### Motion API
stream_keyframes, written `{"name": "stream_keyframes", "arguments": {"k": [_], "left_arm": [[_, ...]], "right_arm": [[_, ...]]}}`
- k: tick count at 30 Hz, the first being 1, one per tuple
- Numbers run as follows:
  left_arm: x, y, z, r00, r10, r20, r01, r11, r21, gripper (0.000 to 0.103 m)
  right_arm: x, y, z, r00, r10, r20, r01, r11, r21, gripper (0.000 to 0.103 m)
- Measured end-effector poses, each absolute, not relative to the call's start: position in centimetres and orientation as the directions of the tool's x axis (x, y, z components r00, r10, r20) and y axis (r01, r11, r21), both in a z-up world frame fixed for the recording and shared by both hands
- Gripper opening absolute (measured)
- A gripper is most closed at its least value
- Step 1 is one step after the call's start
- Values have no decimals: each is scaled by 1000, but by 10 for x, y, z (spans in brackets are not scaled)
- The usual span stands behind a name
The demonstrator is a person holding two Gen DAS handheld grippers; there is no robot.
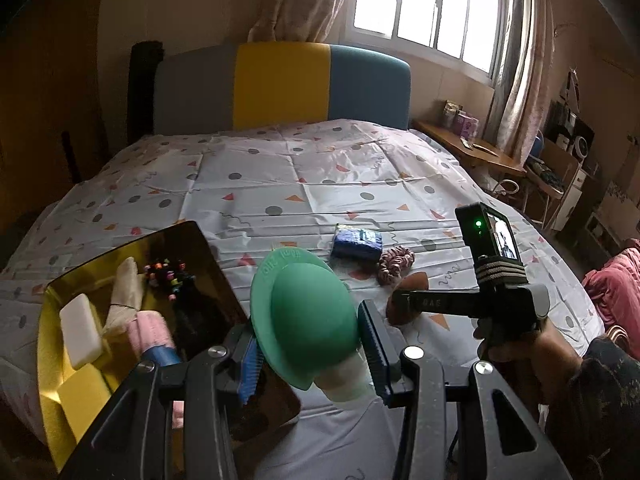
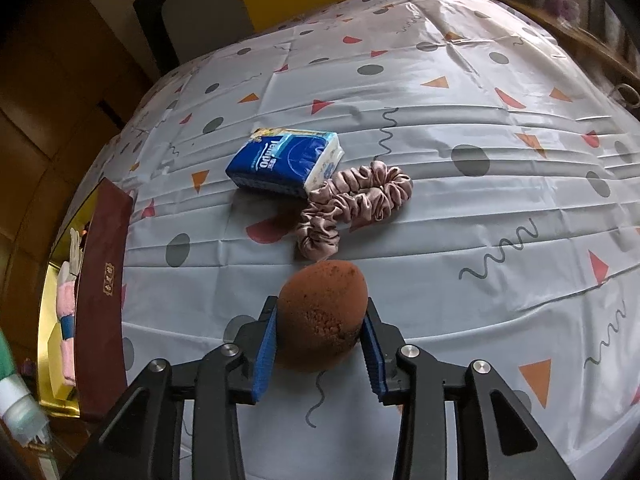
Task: Organize soft objects
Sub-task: 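Carry the green bottle over the tray with the left gripper while the right gripper holds the sponge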
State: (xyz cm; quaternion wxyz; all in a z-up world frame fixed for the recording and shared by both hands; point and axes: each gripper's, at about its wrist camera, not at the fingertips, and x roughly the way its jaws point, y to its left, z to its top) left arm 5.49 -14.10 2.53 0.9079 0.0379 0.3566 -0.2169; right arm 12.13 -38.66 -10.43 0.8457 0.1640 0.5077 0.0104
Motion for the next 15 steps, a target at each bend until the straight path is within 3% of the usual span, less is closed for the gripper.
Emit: {"name": "stream_keyframes", "arguments": {"k": [15], "left_arm": [[52,-100,28,663,-347,-664,365,923,-119,45]], "right_arm": [[121,-375,-102,497,101,-862,111,978,179,37]]}}
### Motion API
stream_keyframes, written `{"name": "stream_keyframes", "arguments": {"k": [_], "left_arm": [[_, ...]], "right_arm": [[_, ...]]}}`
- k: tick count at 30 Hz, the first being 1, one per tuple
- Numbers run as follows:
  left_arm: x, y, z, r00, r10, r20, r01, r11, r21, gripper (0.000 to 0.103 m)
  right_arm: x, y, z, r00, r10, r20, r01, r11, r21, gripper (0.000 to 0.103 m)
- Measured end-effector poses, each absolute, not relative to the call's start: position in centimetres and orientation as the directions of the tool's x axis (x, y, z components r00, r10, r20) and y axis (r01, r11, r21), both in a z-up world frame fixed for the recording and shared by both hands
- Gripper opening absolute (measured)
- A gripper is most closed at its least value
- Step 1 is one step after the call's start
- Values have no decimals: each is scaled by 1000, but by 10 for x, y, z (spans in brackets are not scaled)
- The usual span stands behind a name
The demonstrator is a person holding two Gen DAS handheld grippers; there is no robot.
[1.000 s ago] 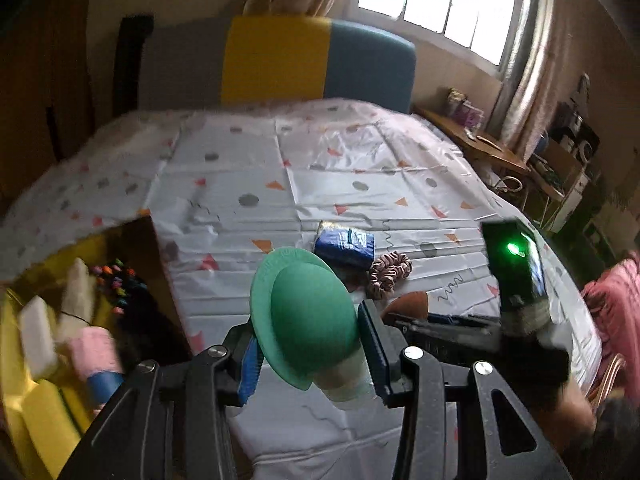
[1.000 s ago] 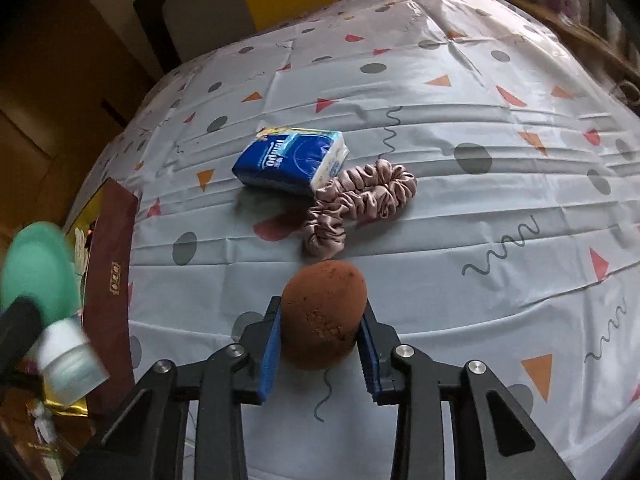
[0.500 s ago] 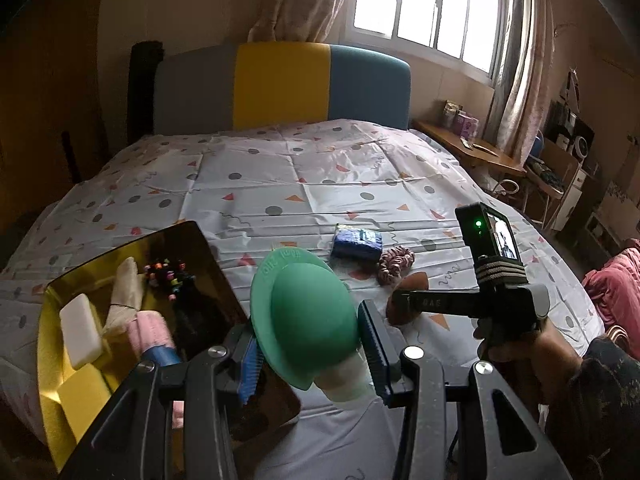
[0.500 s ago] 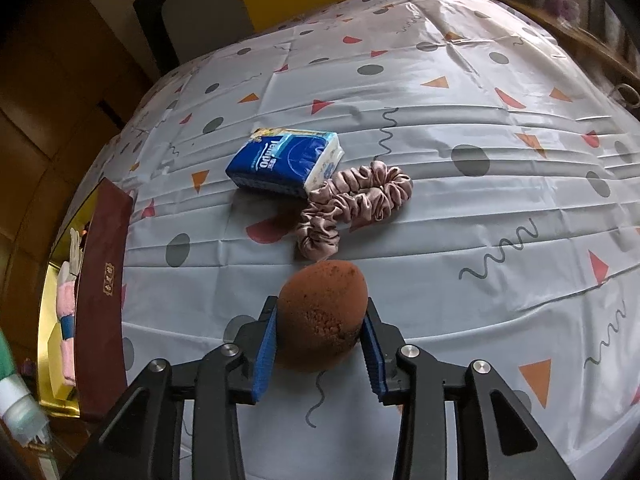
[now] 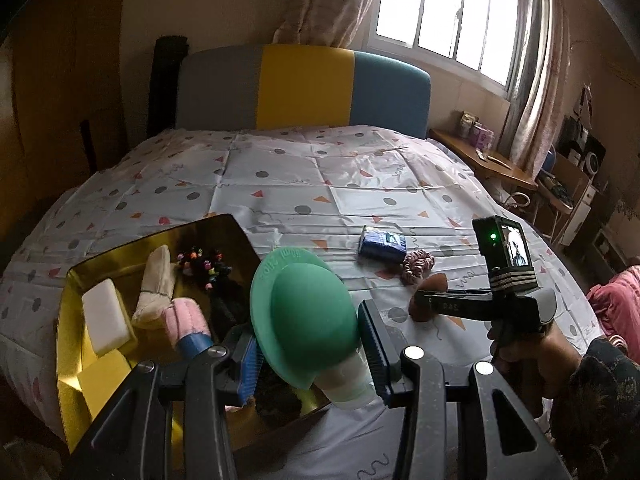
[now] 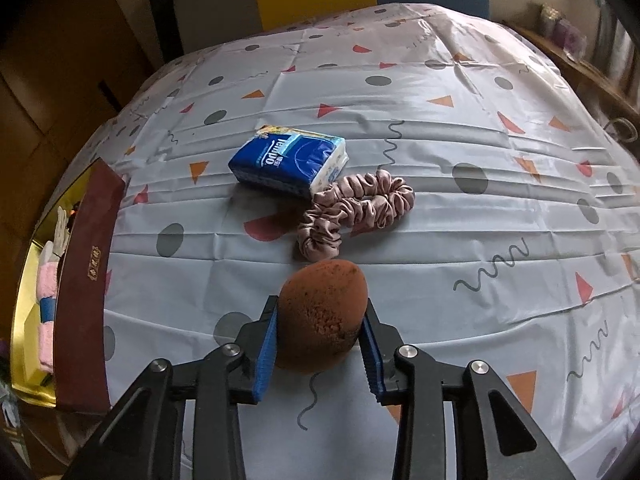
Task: Organize soft objects
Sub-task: 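Carry the green bottle over the tray with the left gripper while the right gripper holds the sponge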
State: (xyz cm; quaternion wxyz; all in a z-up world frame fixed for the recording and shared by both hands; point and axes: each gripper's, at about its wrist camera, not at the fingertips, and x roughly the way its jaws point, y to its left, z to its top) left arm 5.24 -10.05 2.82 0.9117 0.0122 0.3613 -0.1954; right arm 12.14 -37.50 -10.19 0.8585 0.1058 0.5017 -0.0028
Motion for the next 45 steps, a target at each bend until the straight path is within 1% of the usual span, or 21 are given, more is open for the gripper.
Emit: {"name": "stream_keyframes", "arguments": {"k": [3,10,13,18,23,26,28,32,34,37,39,40,42,43,45], "left_arm": [[53,-85,29,665,-338,-666,346,930,-127,45],[52,-26,35,683,-300,-666,238,953,-185,45],[53,3,33,704,-253,-663,181,967,-177,45],[71,54,5,664,-193,-723,49,975,-215,45],[94,82,-10,631,-183,-754,-18,968,-250,45],[117,90,-14,609,-230,-759,-33,949,-315,45],[134,89,-15,605,-248,-757,-20,945,-326,45],[173,80,-25,564,-245,-788,-1,955,-297,46],[193,76,-36,525,-225,-821,5,965,-261,46],[214,73,-50,498,-199,-844,7,974,-225,48],[224,72,-57,492,-184,-851,16,979,-203,53],[226,73,-59,488,-159,-858,3,984,-180,56],[225,76,-58,495,-168,-853,-2,981,-195,59],[221,77,-54,506,-169,-846,1,981,-195,65],[212,78,-47,533,-143,-834,-1,985,-170,66]], "right_arm": [[122,-373,-102,497,93,-863,102,981,164,37],[122,-370,-102,497,85,-864,88,985,147,37],[122,-369,-102,498,78,-864,82,987,137,37],[121,-367,-101,498,65,-865,74,990,117,37],[120,-365,-101,499,59,-865,65,992,105,37],[120,-365,-101,498,62,-865,64,992,108,37],[121,-365,-101,496,61,-866,65,992,107,37],[121,-366,-101,497,57,-866,67,992,103,37],[121,-365,-101,497,55,-866,64,993,99,37],[122,-364,-101,495,53,-867,63,993,97,37],[122,-364,-101,494,54,-868,62,993,97,37],[122,-364,-101,494,53,-868,61,994,95,37],[122,-364,-101,494,51,-868,61,994,94,37],[122,-364,-101,494,49,-868,60,994,91,37],[122,-363,-102,493,43,-869,56,995,82,37]]}}
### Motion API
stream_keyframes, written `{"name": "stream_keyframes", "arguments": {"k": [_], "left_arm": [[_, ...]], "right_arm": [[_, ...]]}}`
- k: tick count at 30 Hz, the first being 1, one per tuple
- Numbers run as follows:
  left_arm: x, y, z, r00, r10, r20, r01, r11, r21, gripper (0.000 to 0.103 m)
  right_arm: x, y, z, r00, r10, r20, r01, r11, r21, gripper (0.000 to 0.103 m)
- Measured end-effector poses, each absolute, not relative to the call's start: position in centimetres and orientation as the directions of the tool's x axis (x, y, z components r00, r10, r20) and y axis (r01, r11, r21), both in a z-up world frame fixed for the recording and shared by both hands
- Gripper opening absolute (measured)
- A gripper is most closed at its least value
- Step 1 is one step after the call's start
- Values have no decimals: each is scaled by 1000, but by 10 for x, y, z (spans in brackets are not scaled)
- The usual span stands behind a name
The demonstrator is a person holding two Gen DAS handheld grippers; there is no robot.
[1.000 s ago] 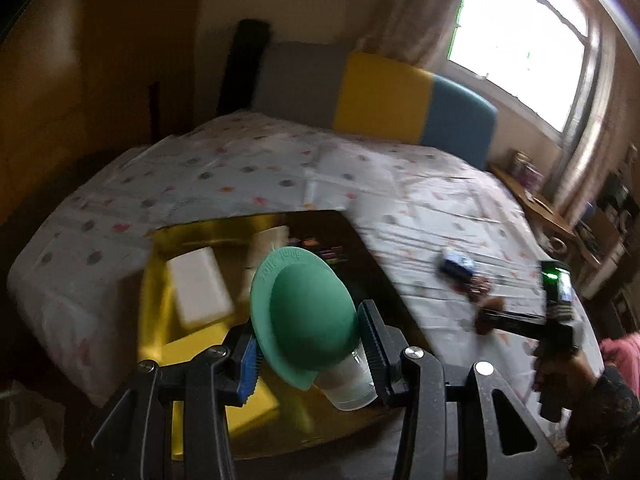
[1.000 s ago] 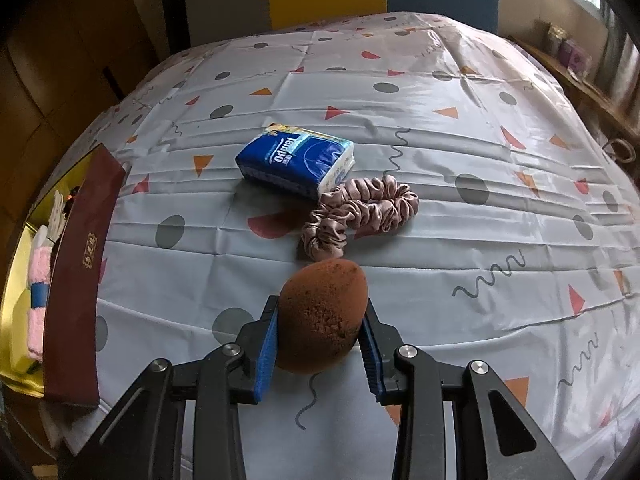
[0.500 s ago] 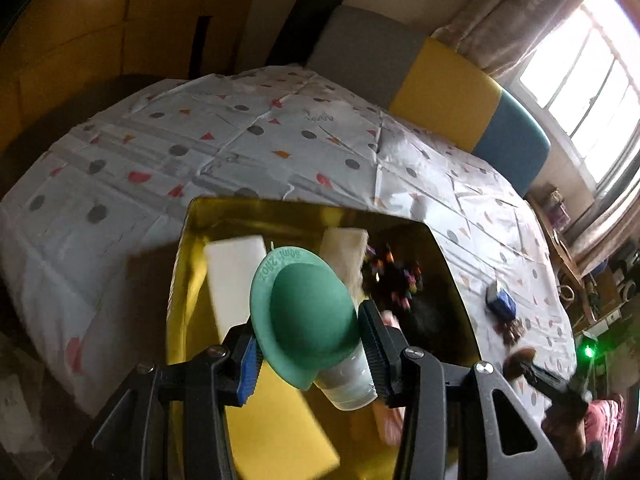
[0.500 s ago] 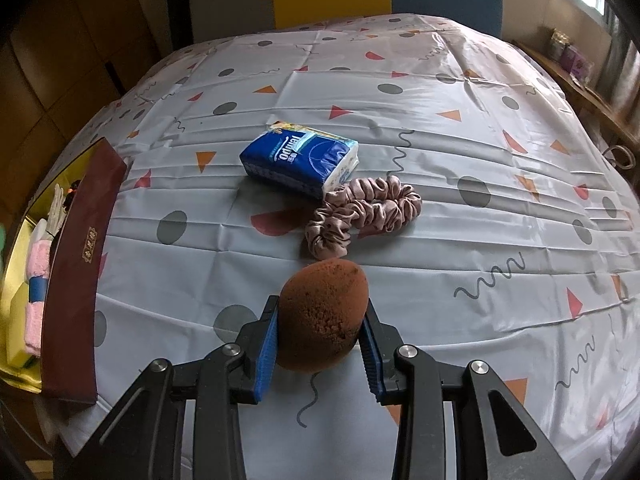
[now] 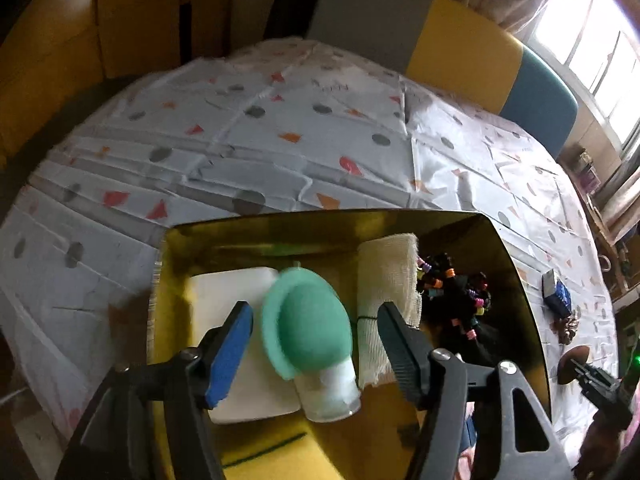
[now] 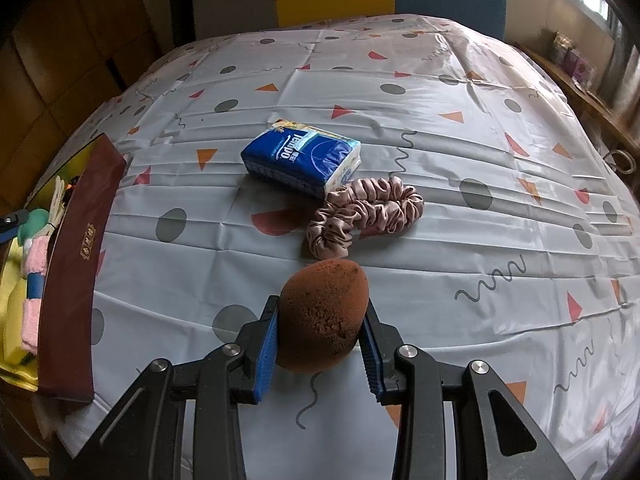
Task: Organize soft objects
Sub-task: 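Carry the green bottle over the tray with the left gripper while the right gripper holds the sponge, then lower the green bottle into the tray and open the left gripper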
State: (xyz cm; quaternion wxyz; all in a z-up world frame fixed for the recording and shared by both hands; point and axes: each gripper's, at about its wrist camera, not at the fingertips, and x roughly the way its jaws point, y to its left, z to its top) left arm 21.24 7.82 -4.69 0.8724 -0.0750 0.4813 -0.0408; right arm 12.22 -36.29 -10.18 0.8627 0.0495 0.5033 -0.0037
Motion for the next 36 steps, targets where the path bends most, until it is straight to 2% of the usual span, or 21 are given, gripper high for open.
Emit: {"name": "stream_keyframes", "arguments": {"k": [19,36], "left_arm": [[83,55,11,709,-18,-705,-13,999,-38,66],[39,70,4,696,-20,-718,-38,997,-64,66]], "right_arm": [[119,-354,-102,506,-9,-863,14,1000,-2,37],[119,-350,-103,505,-35,-862,22,999,-28,36]]}}
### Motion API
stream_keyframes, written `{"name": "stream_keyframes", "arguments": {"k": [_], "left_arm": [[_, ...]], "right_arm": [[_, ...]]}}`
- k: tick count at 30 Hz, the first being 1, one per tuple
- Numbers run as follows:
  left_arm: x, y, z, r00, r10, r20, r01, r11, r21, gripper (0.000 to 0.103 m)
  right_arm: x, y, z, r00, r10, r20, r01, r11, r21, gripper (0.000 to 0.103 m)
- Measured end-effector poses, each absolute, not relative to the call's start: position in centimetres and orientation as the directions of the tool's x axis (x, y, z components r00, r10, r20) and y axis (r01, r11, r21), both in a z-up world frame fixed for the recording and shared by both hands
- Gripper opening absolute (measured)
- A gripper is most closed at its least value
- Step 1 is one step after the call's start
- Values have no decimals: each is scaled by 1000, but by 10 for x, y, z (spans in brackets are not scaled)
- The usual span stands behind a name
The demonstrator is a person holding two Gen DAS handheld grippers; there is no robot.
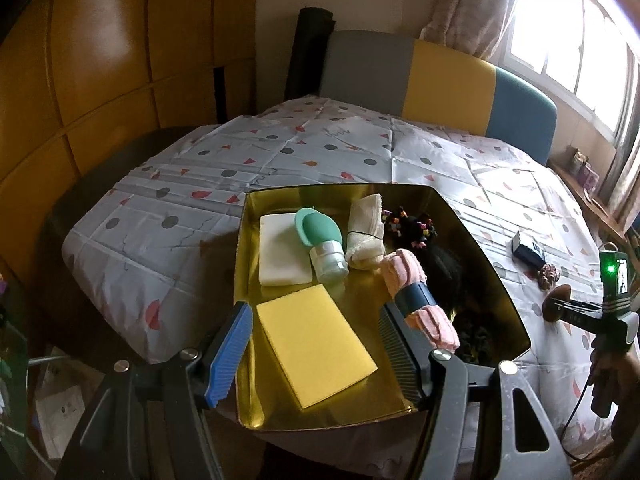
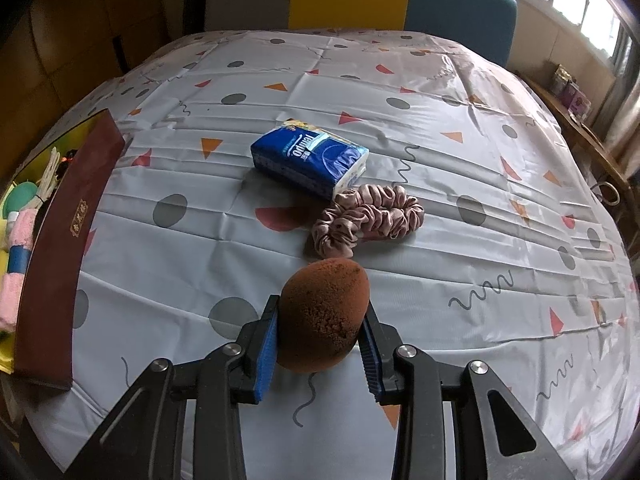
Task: Organize soft objects
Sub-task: 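Lower the green bottle into the tray and open the left gripper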
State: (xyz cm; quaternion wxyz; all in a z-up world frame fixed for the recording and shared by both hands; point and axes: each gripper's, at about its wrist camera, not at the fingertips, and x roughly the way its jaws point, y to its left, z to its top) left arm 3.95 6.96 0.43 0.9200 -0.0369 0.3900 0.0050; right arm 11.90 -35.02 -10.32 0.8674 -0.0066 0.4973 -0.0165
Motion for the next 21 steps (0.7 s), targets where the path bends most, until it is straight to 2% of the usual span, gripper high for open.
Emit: {"name": "stream_keyframes", "arguments": {"k": [10,21], "left_arm": [[35,80,7,702,-32,-711,-46,995,-90,66],[34,92,2,697,-42,-716,-67,990,-123,66]], "right_arm": [[122,-344,-100,485,-74,-871,26,997,-70,35],[112,-320,-87,493,3,-870,-6,1000,0,34]]}}
